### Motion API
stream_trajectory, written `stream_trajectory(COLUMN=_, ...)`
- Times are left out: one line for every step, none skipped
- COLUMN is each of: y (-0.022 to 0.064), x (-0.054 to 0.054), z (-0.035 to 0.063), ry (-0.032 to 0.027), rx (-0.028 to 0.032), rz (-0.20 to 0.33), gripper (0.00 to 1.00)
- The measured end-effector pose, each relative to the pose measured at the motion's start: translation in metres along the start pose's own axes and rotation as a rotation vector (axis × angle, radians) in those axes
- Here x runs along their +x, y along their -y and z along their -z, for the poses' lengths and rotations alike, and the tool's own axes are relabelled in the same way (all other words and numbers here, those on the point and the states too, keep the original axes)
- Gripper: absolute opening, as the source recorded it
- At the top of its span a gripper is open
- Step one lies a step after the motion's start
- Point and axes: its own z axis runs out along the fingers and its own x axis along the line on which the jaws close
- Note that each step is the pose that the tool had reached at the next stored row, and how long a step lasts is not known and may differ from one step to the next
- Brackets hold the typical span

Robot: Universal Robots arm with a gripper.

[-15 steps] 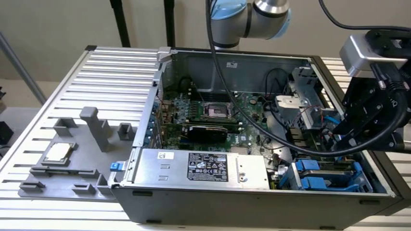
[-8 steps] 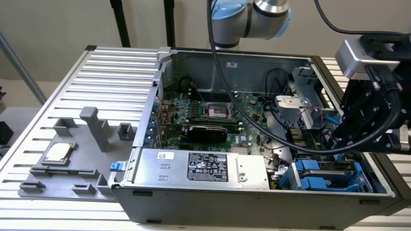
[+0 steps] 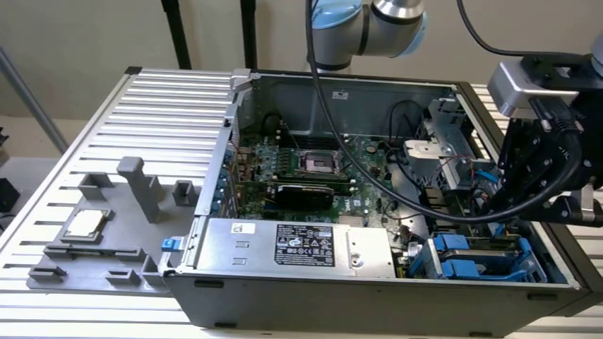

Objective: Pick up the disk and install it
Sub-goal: 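Insert the second disk wire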

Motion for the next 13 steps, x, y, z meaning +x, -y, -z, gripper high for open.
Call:
stream_trajectory(y=0.0001, x=-0.0004, z=-0.0007, ry=-0.0046, rx=0.0005, rz=0.0, gripper=0.23)
stream_trajectory(y=0.0001, x=-0.0009, z=-0.0012, ry=-0.0094, rx=0.001, rz=0.0, gripper=0.23)
stream_trajectory(y=0.0001, x=-0.0013, z=-0.0015, ry=-0.0145, rx=0.0015, rz=0.0, gripper=0.23)
stream_trajectory(y=0.0001, x=-0.0017, z=-0.0018, ry=-0.0192, rx=0.002, rz=0.0, gripper=0.21)
stream_trajectory(y=0.0001, x=-0.0019, z=-0.0021, ry=-0.0231, rx=0.0024, rz=0.0, gripper=0.16)
stream_trajectory(y=0.0001, x=-0.0018, z=-0.0025, ry=-0.0253, rx=0.0025, rz=0.0, gripper=0.16)
stream_trajectory(y=0.0001, x=-0.0018, z=-0.0028, ry=-0.0265, rx=0.0027, rz=0.0, gripper=0.16)
stream_trajectory(y=-0.0003, x=-0.0018, z=-0.0028, ry=-0.0269, rx=0.0026, rz=0.0, gripper=0.16)
stream_trajectory(y=-0.0023, x=-0.0017, z=-0.0027, ry=-0.0272, rx=0.0029, rz=0.0, gripper=0.16)
stream_trajectory(y=-0.0052, x=-0.0014, z=-0.0028, ry=-0.0271, rx=0.0038, rz=0.0, gripper=0.16)
stream_trajectory(y=-0.0071, x=-0.0011, z=-0.0032, ry=-0.0267, rx=0.0046, rz=0.0, gripper=0.16)
stream_trajectory(y=-0.0082, x=-0.0009, z=-0.0038, ry=-0.0266, rx=0.0051, rz=0.001, gripper=0.16)
stream_trajectory(y=-0.0085, x=-0.0008, z=-0.0049, ry=-0.0266, rx=0.0063, rz=0.001, gripper=0.16)
